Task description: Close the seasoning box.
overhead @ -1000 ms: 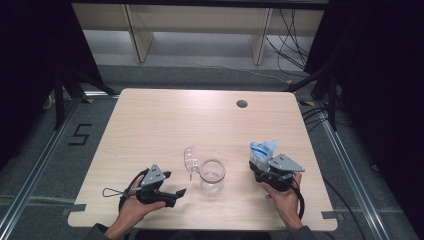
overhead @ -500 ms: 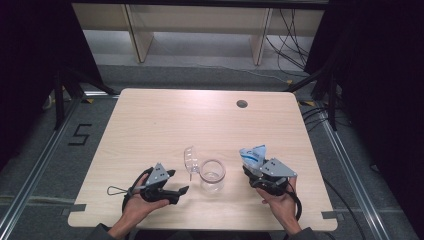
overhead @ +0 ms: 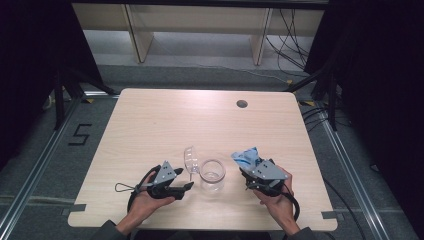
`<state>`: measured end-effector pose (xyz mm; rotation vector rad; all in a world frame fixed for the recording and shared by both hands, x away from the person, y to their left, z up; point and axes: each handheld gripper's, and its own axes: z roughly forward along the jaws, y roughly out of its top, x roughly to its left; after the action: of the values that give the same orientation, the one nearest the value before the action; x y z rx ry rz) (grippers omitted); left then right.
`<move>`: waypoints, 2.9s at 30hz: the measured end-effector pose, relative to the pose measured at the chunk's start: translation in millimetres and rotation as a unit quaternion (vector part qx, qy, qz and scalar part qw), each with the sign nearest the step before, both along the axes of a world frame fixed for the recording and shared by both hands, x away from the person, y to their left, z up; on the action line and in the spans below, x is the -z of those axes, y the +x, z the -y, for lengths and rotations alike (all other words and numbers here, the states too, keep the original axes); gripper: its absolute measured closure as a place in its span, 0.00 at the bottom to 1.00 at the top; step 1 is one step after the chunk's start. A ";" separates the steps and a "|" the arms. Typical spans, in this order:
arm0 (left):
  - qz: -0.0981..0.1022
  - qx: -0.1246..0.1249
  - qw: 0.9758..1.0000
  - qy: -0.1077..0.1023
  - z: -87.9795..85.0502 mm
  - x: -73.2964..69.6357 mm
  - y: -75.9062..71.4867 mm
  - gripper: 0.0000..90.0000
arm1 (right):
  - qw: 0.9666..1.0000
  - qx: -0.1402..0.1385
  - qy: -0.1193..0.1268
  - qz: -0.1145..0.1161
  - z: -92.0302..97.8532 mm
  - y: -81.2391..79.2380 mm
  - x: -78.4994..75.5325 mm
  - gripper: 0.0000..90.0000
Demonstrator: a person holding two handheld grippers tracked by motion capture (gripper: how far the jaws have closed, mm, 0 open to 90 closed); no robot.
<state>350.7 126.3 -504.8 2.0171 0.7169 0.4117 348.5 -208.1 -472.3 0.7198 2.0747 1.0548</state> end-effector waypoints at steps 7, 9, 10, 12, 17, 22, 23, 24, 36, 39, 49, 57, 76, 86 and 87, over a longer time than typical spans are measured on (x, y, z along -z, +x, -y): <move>0.015 0.002 1.000 -0.004 5.2 1.9 5.5 0.52 | 1.000 0.000 -0.013 0.004 1.0 0.4 0.1 0.48; 0.016 0.002 1.000 -0.006 5.9 1.9 5.9 0.55 | 1.000 0.000 -0.014 0.003 0.8 0.5 -0.1 0.48; 0.022 0.009 1.000 -0.003 5.7 0.9 6.7 0.56 | 1.000 -0.002 -0.017 0.006 0.7 0.8 -0.1 0.48; 0.027 0.014 1.000 -0.005 6.3 0.0 6.7 0.61 | 1.000 0.000 -0.024 0.005 -0.7 0.2 -0.1 0.48; 0.033 0.019 0.999 -0.009 7.8 -0.4 6.1 0.69 | 0.999 -0.005 -0.048 0.012 -3.7 1.2 1.2 0.48; 0.040 0.024 0.999 0.003 7.9 0.0 7.3 0.77 | 0.998 -0.001 -0.064 0.008 -5.8 1.3 2.2 0.48; 0.040 0.024 0.999 0.003 7.9 0.0 7.3 0.78 | 0.998 -0.001 -0.064 0.008 -5.8 1.3 2.2 0.48; 0.037 0.027 0.999 -0.003 8.9 0.3 6.7 0.79 | 0.998 -0.003 -0.066 0.013 -6.6 2.1 2.6 0.48; 0.034 0.029 0.999 -0.004 8.0 0.0 7.2 0.83 | 0.993 -0.009 -0.114 0.037 -12.1 2.2 3.0 0.48; 0.032 0.028 0.999 -0.004 8.0 -0.1 7.2 0.83 | 0.991 -0.008 -0.129 0.040 -14.6 1.4 4.7 0.48; 0.030 0.028 0.999 -0.004 7.7 -0.4 7.1 0.83 | 0.983 -0.003 -0.171 0.068 -21.2 -1.8 5.5 0.48; 0.031 0.029 0.999 -0.005 8.0 -0.4 6.9 0.83 | 0.976 0.003 -0.197 0.087 -21.7 -1.7 3.8 0.49; 0.031 0.028 0.999 -0.002 7.6 -0.6 7.1 0.83 | 0.967 -0.006 -0.229 0.108 -23.8 -2.1 0.4 0.49; 0.032 0.029 0.999 0.000 7.6 -1.0 7.2 0.83 | 0.962 -0.003 -0.242 0.123 -26.1 -3.1 -0.5 0.49; 0.032 0.029 0.999 0.000 7.6 -1.0 7.2 0.83 | 0.962 -0.003 -0.242 0.123 -26.1 -3.1 -0.5 0.49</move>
<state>358.0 118.6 -503.8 2.0108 0.6171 0.4410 345.4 -182.1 -471.8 0.3181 2.0004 0.5628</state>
